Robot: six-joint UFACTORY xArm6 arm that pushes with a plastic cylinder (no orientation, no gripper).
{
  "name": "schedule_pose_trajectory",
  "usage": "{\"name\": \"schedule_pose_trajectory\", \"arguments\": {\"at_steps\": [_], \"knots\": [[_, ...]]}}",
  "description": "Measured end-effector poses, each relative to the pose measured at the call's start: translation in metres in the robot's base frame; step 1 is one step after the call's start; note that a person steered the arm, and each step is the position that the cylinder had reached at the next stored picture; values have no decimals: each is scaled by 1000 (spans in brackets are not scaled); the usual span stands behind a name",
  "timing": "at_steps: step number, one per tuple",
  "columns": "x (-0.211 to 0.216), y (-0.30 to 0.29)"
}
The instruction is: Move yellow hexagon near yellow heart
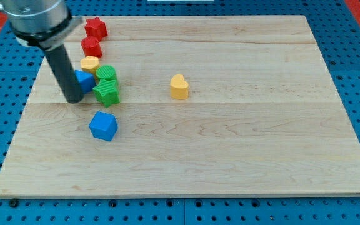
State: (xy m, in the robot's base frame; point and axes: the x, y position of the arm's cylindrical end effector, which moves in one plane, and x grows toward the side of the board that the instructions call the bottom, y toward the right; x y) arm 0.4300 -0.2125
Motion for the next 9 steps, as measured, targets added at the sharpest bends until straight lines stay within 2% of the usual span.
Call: {"name": "schedule_pose_trajectory", "arguments": {"at_steps": [1, 3, 4, 5, 6, 7, 8, 9], "knots": [[-31, -17], [-91, 50], [-99, 79], [-87, 81], [-78, 119], [-103, 114], [-148, 112], [-124, 165]]}}
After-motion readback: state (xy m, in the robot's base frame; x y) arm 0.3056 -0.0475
